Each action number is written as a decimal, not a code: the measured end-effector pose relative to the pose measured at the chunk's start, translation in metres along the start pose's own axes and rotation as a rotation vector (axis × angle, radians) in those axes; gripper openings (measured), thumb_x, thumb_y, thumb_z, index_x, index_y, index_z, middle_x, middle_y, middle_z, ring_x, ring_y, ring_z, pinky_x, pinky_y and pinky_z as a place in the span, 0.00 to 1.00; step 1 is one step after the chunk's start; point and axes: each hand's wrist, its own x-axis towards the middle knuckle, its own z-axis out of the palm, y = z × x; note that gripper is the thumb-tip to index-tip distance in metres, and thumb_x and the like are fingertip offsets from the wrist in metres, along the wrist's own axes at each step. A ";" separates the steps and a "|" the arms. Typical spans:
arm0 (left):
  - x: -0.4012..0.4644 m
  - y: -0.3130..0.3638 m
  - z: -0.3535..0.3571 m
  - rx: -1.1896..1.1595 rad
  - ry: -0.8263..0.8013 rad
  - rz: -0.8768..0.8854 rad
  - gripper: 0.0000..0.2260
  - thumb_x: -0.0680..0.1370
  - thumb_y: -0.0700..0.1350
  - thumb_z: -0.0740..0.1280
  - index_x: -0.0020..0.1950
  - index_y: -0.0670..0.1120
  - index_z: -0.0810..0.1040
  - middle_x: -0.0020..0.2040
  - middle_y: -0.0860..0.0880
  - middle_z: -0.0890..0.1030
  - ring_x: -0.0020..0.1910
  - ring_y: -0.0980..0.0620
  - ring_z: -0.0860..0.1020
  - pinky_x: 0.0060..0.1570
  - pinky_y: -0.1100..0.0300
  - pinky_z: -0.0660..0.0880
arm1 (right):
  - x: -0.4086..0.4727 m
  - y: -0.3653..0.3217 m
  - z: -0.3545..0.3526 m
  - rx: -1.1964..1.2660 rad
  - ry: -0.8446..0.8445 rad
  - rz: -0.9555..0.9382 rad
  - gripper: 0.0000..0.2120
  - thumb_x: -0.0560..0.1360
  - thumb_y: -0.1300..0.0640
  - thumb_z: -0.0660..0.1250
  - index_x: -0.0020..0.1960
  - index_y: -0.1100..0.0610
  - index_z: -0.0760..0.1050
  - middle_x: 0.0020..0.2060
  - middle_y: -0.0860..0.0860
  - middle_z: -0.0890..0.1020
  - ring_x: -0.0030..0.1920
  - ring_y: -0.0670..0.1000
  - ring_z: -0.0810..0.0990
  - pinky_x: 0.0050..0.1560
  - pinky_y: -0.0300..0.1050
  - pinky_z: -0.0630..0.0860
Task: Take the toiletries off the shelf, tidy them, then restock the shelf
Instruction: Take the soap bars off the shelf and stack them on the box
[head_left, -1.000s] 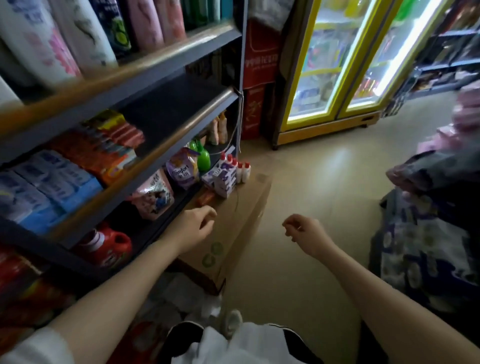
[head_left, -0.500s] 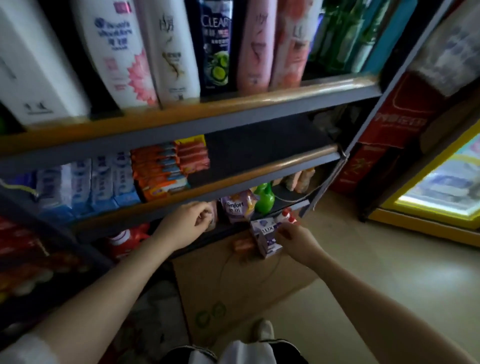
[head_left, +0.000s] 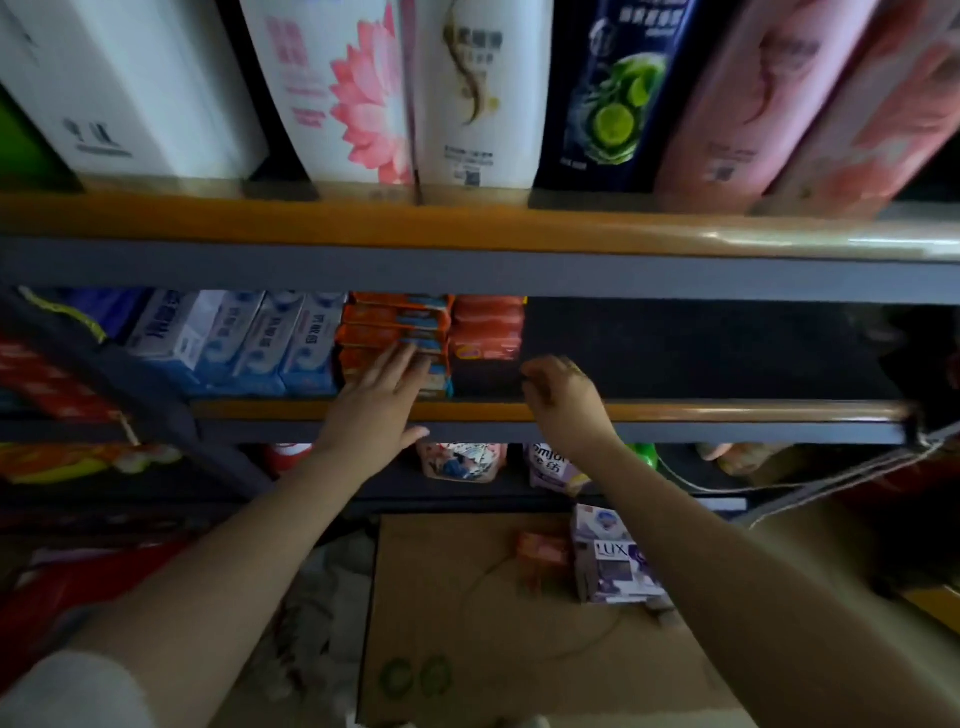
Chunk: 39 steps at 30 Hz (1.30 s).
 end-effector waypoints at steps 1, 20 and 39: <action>0.004 -0.002 0.005 0.022 0.006 -0.004 0.41 0.74 0.60 0.65 0.77 0.46 0.47 0.77 0.47 0.47 0.76 0.46 0.48 0.72 0.50 0.53 | 0.011 0.001 0.005 -0.027 0.017 -0.012 0.12 0.76 0.62 0.61 0.59 0.62 0.74 0.54 0.59 0.76 0.55 0.59 0.74 0.50 0.44 0.69; 0.009 -0.005 0.030 0.019 0.299 0.041 0.43 0.57 0.47 0.81 0.68 0.37 0.70 0.66 0.38 0.72 0.65 0.37 0.71 0.64 0.43 0.65 | 0.080 0.001 0.042 -0.512 0.036 -0.097 0.20 0.74 0.53 0.66 0.66 0.53 0.71 0.65 0.55 0.68 0.62 0.59 0.66 0.59 0.53 0.68; -0.048 0.060 0.007 -1.293 -0.086 -0.040 0.13 0.75 0.60 0.58 0.52 0.57 0.74 0.46 0.60 0.78 0.45 0.67 0.77 0.43 0.71 0.73 | -0.084 0.010 0.016 1.214 -0.149 0.555 0.08 0.70 0.55 0.65 0.48 0.57 0.76 0.37 0.53 0.80 0.33 0.47 0.80 0.28 0.39 0.74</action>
